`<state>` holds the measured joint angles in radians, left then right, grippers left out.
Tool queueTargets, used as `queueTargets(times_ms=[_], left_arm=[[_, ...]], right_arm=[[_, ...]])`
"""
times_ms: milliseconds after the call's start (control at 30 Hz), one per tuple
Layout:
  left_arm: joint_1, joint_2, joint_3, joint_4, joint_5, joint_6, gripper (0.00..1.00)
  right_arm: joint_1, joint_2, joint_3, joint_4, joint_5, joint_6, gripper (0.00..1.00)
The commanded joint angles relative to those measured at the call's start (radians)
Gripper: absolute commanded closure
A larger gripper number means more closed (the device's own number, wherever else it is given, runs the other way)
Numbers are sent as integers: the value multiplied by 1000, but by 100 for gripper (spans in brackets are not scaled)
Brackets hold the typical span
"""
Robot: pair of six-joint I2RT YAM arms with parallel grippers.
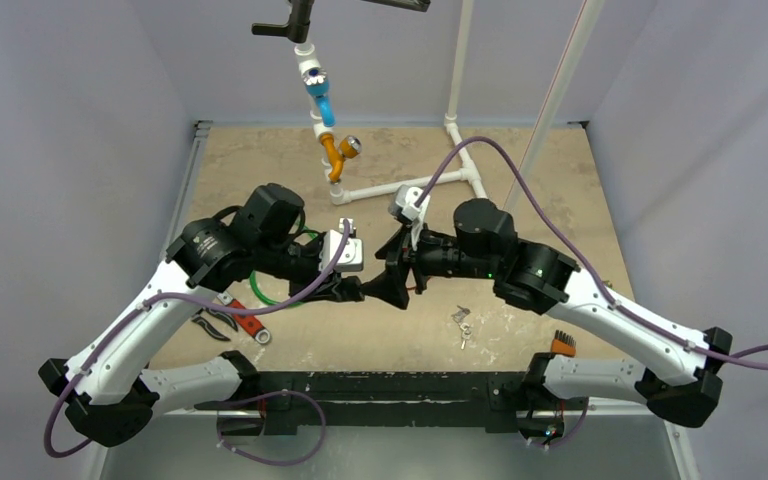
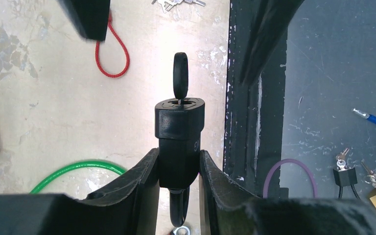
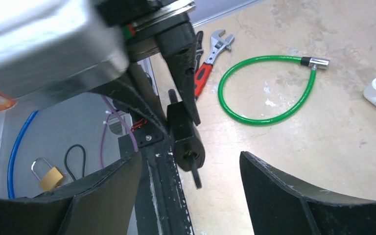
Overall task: Unlock with the key
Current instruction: Unlock the lock.
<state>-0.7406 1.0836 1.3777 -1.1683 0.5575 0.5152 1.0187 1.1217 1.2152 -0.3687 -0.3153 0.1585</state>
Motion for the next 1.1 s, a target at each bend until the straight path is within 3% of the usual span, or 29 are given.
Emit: queueTargets(times_ms=[0, 67, 233, 267, 567, 1067], left_arm=[[0, -21, 27, 45, 3, -5, 100], [-1, -20, 30, 49, -6, -19, 100], [-1, -11, 58, 85, -42, -83, 100], [0, -5, 65, 90, -45, -102, 100], [-2, 13, 70, 171, -86, -216, 100], [-4, 56, 78, 244, -168, -212, 100]], right_arm=[[-3, -89, -17, -18, 75, -3, 28], [-4, -115, -37, -32, 138, 8, 40], [-3, -90, -43, -86, 454, 53, 98], [-1, -72, -38, -93, 491, 53, 100], [4, -28, -68, 40, 517, 72, 100], [135, 102, -6, 54, 644, 84, 100]])
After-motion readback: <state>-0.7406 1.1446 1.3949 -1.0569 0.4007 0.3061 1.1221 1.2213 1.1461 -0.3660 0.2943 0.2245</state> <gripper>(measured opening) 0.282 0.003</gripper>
